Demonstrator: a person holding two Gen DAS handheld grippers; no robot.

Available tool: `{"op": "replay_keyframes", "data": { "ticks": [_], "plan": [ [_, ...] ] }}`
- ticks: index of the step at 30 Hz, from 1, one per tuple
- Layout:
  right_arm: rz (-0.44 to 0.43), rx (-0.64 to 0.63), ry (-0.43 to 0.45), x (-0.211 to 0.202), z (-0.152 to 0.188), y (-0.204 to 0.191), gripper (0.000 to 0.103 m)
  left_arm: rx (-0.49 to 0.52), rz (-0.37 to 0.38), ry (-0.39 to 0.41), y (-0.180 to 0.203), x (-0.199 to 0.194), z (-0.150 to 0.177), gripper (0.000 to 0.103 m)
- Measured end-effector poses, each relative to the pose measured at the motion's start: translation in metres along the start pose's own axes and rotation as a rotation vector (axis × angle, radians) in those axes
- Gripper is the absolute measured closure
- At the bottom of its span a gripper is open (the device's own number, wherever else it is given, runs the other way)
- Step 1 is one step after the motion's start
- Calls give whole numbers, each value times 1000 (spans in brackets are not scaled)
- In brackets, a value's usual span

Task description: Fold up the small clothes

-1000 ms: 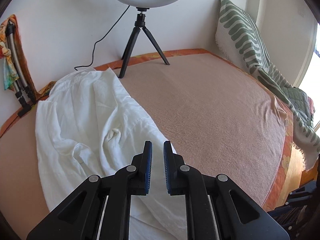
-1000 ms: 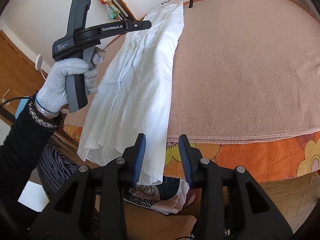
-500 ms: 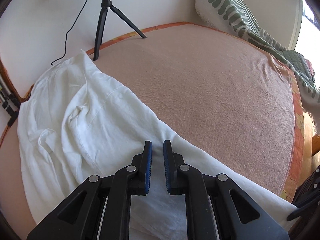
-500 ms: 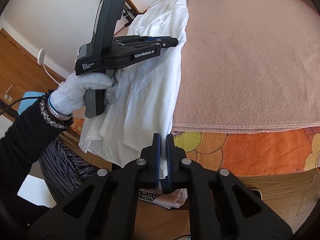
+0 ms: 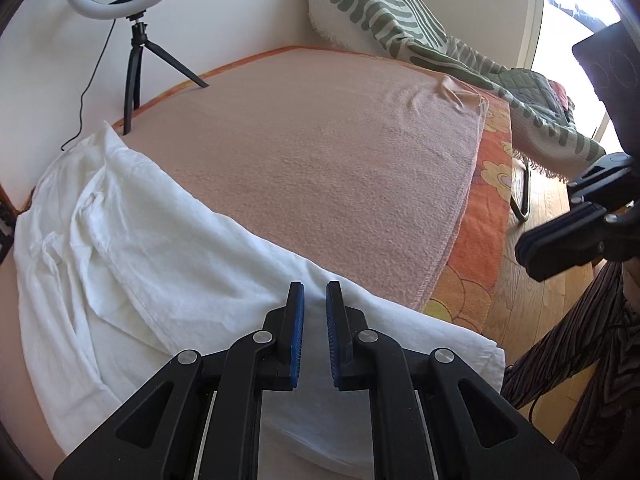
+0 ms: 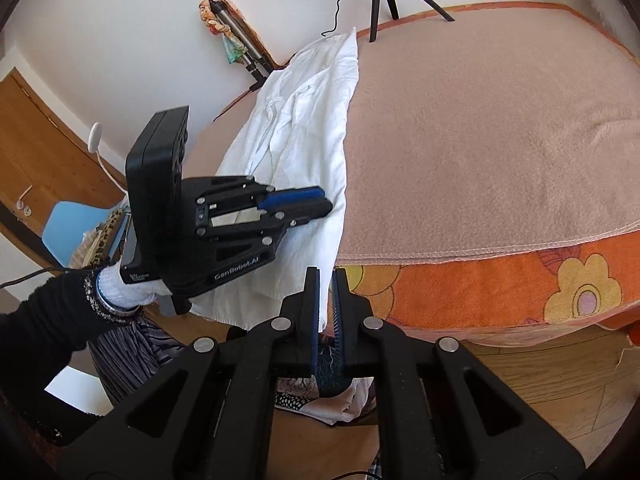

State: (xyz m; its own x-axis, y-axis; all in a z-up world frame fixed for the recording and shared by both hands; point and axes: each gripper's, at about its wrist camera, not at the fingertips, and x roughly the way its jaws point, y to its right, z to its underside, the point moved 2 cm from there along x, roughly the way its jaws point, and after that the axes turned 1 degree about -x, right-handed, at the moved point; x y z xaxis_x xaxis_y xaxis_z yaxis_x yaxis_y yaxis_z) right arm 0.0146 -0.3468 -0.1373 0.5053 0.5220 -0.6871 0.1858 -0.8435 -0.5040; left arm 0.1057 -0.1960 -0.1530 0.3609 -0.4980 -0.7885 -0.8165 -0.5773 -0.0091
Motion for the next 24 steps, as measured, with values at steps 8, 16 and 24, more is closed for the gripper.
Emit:
{"op": "replay_keyframes", "data": {
  "ticks": [8,16,24],
  "plan": [
    [27,-34,10,4,-35,4,94,-84,143,7,27,-38,38,94],
    [69,-253,0,60,-91,-27,94,-266,35,137,-18,-124,70,93],
    [87,-267,-73,155,-142,-26,94,-433,-126,116,-82,-140,114,93]
  ]
}}
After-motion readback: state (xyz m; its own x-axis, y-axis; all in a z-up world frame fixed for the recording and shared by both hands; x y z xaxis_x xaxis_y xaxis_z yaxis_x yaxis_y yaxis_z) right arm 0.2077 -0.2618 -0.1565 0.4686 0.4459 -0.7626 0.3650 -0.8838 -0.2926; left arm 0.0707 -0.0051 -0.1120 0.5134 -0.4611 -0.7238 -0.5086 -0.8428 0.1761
